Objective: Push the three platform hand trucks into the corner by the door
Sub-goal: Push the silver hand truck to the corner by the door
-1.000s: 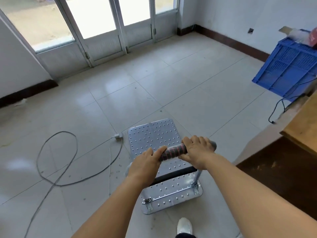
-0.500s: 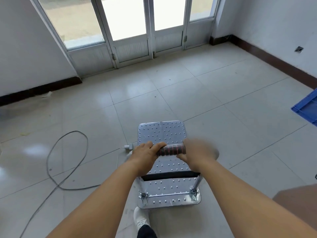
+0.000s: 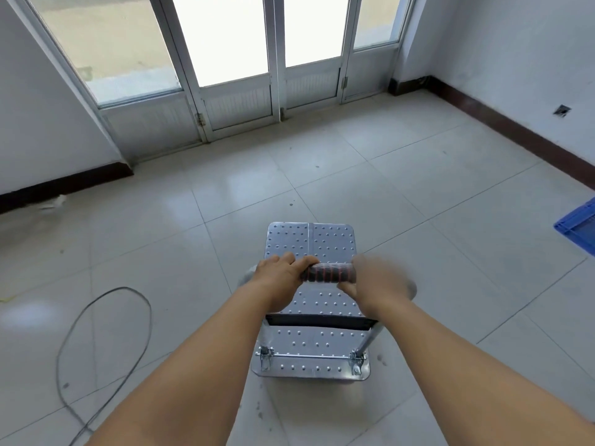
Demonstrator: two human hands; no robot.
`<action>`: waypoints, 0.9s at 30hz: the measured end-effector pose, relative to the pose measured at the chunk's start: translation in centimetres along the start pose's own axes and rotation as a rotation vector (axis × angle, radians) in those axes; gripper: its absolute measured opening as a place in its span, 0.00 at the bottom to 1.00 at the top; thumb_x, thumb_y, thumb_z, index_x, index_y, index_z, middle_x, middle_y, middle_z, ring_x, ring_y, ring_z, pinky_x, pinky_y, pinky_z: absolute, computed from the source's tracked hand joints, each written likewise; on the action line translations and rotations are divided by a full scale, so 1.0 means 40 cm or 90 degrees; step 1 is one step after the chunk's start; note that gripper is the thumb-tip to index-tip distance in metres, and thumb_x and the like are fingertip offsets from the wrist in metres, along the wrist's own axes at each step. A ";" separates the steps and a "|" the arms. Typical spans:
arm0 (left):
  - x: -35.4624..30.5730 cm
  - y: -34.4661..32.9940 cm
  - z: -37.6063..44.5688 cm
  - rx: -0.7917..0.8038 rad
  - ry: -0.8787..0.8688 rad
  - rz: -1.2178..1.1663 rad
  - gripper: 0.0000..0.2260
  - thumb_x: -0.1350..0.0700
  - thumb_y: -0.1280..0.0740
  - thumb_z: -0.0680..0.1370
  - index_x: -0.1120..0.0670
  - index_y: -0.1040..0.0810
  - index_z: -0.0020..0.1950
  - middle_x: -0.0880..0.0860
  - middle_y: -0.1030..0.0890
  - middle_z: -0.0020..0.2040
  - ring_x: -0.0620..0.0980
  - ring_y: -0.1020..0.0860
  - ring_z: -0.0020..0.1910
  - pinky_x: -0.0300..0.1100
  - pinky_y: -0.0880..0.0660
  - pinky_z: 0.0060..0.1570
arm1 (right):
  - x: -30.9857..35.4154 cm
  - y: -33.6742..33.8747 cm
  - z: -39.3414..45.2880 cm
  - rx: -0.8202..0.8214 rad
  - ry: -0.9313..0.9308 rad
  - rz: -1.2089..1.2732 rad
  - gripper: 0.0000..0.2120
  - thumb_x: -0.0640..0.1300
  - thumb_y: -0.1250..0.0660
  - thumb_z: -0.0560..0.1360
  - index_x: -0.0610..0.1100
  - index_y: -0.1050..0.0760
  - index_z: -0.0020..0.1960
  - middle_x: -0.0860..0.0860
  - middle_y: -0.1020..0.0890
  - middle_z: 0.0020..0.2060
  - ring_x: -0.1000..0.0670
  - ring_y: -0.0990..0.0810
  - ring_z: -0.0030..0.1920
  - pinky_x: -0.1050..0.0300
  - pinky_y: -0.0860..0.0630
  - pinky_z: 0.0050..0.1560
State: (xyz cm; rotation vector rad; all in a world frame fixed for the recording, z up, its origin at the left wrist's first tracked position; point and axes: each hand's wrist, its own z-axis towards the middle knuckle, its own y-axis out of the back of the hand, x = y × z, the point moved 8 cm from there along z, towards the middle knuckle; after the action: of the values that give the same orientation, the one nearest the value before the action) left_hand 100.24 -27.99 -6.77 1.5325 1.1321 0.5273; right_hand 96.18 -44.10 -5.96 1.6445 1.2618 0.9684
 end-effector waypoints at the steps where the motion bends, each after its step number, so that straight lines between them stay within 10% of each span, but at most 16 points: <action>1: 0.020 0.015 0.029 -0.001 0.005 0.006 0.21 0.55 0.46 0.82 0.38 0.44 0.72 0.52 0.30 0.61 0.56 0.31 0.58 0.50 0.35 0.61 | 0.012 0.011 0.033 -0.001 -0.006 0.005 0.23 0.64 0.44 0.76 0.49 0.37 0.62 0.45 0.29 0.61 0.43 0.32 0.61 0.46 0.38 0.63; 18: 0.242 0.274 0.642 0.007 0.085 -0.044 0.23 0.61 0.43 0.78 0.41 0.39 0.69 0.53 0.32 0.62 0.55 0.34 0.61 0.52 0.42 0.66 | 0.056 0.258 0.687 0.025 -0.016 0.027 0.23 0.64 0.42 0.76 0.48 0.36 0.61 0.45 0.28 0.59 0.43 0.32 0.61 0.49 0.37 0.63; 27: 0.378 0.420 0.936 0.051 0.041 -0.122 0.17 0.42 0.40 0.78 0.40 0.34 0.66 0.50 0.30 0.61 0.53 0.34 0.61 0.49 0.42 0.65 | 0.108 0.370 1.002 0.036 -0.033 0.021 0.23 0.63 0.44 0.76 0.48 0.37 0.62 0.44 0.29 0.61 0.42 0.32 0.62 0.48 0.37 0.63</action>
State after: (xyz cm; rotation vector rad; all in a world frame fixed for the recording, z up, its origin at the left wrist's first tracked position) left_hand 143.72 -32.54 -5.88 1.4643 1.3489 0.4078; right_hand 138.92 -48.37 -6.27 1.7275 1.2412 0.9112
